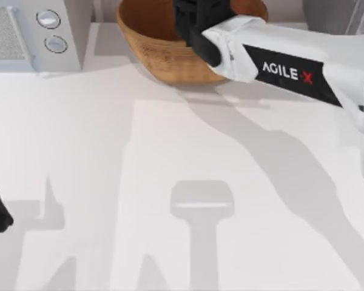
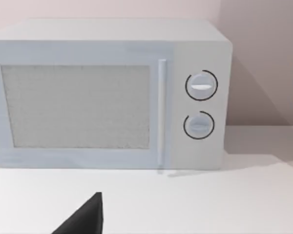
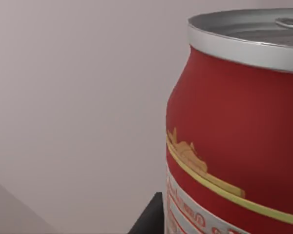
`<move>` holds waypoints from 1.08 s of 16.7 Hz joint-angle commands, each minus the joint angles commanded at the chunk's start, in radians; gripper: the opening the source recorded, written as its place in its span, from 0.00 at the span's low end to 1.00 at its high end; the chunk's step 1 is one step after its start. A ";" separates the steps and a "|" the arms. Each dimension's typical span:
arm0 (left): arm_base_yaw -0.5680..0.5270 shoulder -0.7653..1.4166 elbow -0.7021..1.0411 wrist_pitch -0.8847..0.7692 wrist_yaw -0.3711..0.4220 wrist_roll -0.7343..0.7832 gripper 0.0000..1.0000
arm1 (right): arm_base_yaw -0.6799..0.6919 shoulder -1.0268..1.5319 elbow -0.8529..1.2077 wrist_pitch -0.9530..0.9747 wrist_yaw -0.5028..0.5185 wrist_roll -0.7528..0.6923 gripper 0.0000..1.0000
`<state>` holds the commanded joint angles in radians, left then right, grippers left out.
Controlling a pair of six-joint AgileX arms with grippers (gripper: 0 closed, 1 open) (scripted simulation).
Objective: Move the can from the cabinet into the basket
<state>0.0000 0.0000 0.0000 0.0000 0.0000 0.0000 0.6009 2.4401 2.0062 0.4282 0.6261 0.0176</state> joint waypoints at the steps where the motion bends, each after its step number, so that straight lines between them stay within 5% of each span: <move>1: 0.000 0.000 0.000 0.000 0.000 0.000 1.00 | 0.000 0.001 0.001 0.000 0.000 0.000 0.00; 3: 0.000 0.000 0.000 0.000 0.000 0.000 1.00 | 0.000 0.001 0.001 0.000 0.000 0.000 0.00; 16: 0.000 0.000 0.000 0.000 0.000 0.000 1.00 | 0.000 0.001 0.001 0.000 0.000 0.000 0.98; 18: 0.000 0.000 0.000 0.000 0.000 0.000 1.00 | 0.000 0.001 0.001 0.000 0.000 0.000 1.00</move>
<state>0.0000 0.0000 0.0000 0.0000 0.0000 0.0000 0.6007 2.4407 2.0070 0.4280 0.6260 0.0176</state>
